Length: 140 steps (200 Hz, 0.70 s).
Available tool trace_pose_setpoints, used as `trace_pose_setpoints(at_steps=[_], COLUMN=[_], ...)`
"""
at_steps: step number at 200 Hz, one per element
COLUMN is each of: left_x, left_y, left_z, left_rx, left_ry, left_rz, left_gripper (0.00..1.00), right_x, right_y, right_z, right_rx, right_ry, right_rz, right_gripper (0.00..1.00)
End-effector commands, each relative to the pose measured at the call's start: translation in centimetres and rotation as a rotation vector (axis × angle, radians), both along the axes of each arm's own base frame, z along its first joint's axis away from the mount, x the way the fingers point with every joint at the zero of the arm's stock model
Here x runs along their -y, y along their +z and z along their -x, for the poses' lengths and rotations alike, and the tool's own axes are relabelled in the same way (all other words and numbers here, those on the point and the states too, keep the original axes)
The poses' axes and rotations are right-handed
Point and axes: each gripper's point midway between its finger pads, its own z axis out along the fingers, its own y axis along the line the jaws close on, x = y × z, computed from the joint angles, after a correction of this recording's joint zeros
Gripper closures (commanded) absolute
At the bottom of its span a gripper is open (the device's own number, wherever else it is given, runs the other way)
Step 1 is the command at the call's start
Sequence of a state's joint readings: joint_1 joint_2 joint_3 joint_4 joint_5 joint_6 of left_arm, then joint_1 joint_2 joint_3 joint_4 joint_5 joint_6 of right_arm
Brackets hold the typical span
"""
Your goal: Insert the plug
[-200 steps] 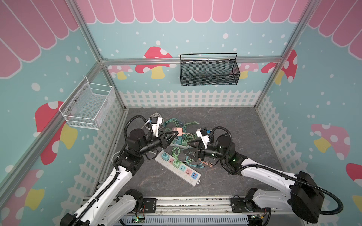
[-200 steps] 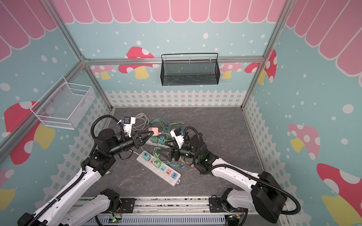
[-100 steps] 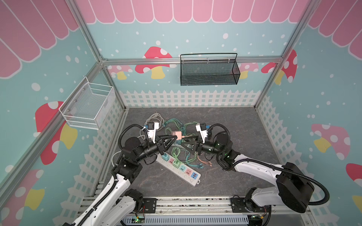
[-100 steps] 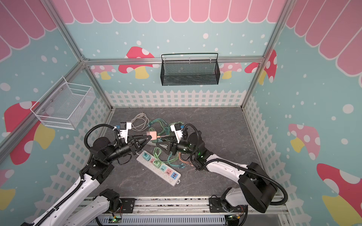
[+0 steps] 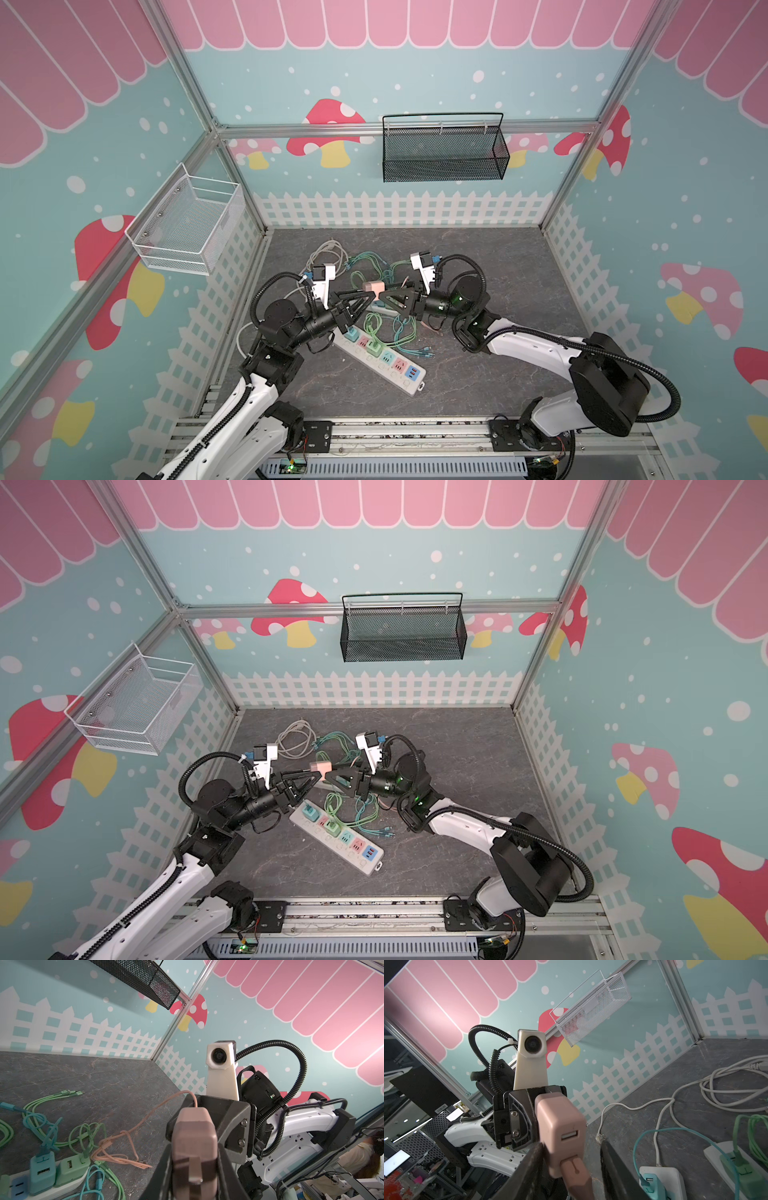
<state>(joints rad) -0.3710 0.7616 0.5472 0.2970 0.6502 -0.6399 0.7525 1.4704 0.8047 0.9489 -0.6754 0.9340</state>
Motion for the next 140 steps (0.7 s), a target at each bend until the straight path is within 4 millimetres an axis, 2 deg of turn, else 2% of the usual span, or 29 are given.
trace_pose_setpoints(at_steps=[1, 43, 115, 140], left_x=[0.2, 0.4, 0.4, 0.4], left_y=[0.1, -0.3, -0.9, -1.0], left_z=[0.3, 0.0, 0.0, 0.1], left_rx=[0.024, 0.011, -0.01, -0.013], left_ry=[-0.016, -0.022, -0.016, -0.021], left_rz=[0.004, -0.004, 0.0, 0.013], left_gripper=[1.0, 1.0, 0.98, 0.97], right_x=[-0.2, -0.3, 0.0, 0.1], right_y=[2.0, 2.3, 2.8, 2.9], right_z=[0.9, 1.9, 2.1, 2.1], right_rx=[0.037, 0.05, 0.071, 0.069], right_ry=[0.065, 0.124, 0.121, 0.121], right_rz=[-0.062, -0.076, -0.096, -0.103], right_gripper=[0.6, 0.63, 0.69, 0.66])
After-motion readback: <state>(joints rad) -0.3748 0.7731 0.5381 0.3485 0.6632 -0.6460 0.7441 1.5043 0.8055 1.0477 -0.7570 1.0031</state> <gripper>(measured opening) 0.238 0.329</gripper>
